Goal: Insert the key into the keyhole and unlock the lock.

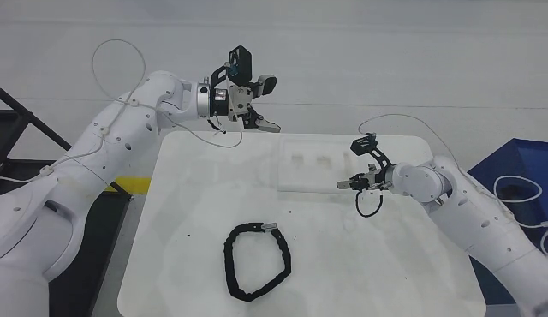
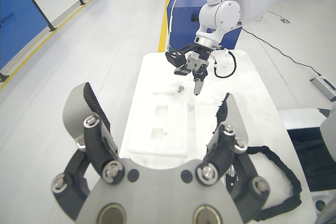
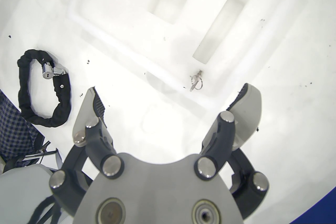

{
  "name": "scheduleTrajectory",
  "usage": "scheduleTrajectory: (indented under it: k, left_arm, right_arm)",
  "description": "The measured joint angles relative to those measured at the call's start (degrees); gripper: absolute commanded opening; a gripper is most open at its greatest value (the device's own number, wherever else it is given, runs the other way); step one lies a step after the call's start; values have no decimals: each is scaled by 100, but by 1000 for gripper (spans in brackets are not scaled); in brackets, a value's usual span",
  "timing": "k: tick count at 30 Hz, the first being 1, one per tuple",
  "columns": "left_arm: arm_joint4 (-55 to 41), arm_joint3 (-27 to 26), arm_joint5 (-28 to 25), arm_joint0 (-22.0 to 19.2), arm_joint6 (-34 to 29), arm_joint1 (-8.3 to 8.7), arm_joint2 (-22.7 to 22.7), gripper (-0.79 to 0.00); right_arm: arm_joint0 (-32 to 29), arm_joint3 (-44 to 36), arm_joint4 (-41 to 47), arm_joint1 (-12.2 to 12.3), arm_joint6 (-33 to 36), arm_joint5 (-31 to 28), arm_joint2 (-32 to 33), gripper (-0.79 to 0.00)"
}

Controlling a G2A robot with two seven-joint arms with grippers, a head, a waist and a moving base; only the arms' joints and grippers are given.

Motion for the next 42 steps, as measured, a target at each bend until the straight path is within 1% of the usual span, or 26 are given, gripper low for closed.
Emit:
scheduleTrajectory:
  k: [6,8,13,18,22,23,24,25,26,28,29,31,33,38,42]
  left_arm:
    - [0,0,0,0,0,0,0,0]
    - [0,0,0,0,0,0,0,0]
    - [0,0,0,0,0,0,0,0]
    - [0,0,0,0,0,0,0,0]
    - [0,0,0,0,0,0,0,0]
    - [0,0,0,0,0,0,0,0]
    - [0,0,0,0,0,0,0,0]
    - [0,0,0,0,0,0,0,0]
    - [0,0,0,0,0,0,0,0]
    - [0,0,0,0,0,0,0,0]
    - [0,0,0,0,0,0,0,0]
    - [0,0,0,0,0,0,0,0]
    - [0,0,0,0,0,0,0,0]
    - [0,0,0,0,0,0,0,0]
    - [0,0,0,0,0,0,0,0]
  right_arm:
    - [-53,-4,57,-17,-51,57,27,0]
    - [-24,27,84,-48,66,128,17,0]
    - [223,346,243,-252,492,220,-204,0]
    - [453,679,229,-466,595,284,-425,0]
    - [587,972,210,-645,623,532,-585,0]
    - [608,1023,213,-680,620,591,-609,-28]
    - [634,1082,211,-723,614,668,-636,-89]
    - [650,1111,205,-752,609,710,-655,-188]
    - [662,1131,189,-780,613,740,-676,-237]
    - [695,1151,108,-835,662,840,-728,-259]
    - [705,1149,78,-857,680,900,-744,-292]
    - [725,1127,-21,-899,713,1081,-775,-317]
    - [739,1092,-145,-927,744,1290,-789,-391]
    - [725,969,-395,-943,837,1746,-745,-431]
    - [653,865,-493,-925,923,1968,-644,-453]
